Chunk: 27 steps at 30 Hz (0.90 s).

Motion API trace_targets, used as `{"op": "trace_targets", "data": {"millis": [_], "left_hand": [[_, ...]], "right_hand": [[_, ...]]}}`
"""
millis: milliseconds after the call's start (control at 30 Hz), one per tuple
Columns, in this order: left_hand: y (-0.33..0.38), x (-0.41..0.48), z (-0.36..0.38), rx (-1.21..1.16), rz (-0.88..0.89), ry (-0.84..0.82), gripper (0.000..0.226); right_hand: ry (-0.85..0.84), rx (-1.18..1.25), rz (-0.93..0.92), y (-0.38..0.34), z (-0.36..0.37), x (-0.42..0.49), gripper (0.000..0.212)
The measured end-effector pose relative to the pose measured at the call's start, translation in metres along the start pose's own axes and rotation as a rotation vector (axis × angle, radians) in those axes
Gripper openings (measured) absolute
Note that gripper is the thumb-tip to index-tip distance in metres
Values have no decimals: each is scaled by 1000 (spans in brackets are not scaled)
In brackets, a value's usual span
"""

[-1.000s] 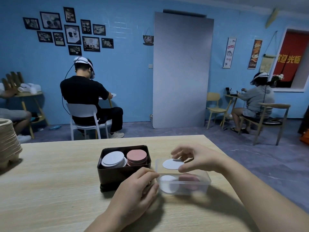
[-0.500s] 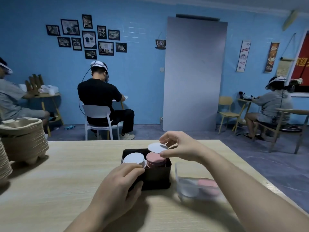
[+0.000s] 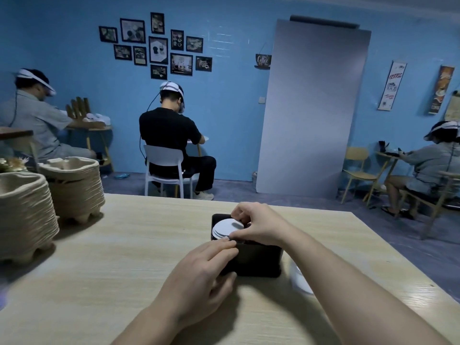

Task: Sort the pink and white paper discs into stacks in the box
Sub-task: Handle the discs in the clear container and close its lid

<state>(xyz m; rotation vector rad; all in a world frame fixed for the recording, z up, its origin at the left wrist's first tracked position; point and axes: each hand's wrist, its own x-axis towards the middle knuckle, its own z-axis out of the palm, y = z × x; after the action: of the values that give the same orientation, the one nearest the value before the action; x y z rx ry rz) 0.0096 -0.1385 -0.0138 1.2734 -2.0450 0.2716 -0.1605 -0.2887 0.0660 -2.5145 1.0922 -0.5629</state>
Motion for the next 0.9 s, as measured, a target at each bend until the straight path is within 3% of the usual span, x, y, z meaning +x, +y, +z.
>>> {"op": "trace_targets", "data": {"millis": [200,400,567,767,900], "left_hand": [[4,0,1,-17,-25,15,38],[7,1,3,3,-21,45,34],[18,14,13,12,4,69,32],[35,35,32,-12,38,10,33],[39,35,36,-57,16,27,34]], "right_hand": [[-5,43,9,-1,-1,-4,39],[107,199,32,20,-42,-42,17],[86,117,45,61,-76,-90,8],[-257,-137,112,102,-78,-114,16],[-350,-130,132,107,-70,-114,33]]}}
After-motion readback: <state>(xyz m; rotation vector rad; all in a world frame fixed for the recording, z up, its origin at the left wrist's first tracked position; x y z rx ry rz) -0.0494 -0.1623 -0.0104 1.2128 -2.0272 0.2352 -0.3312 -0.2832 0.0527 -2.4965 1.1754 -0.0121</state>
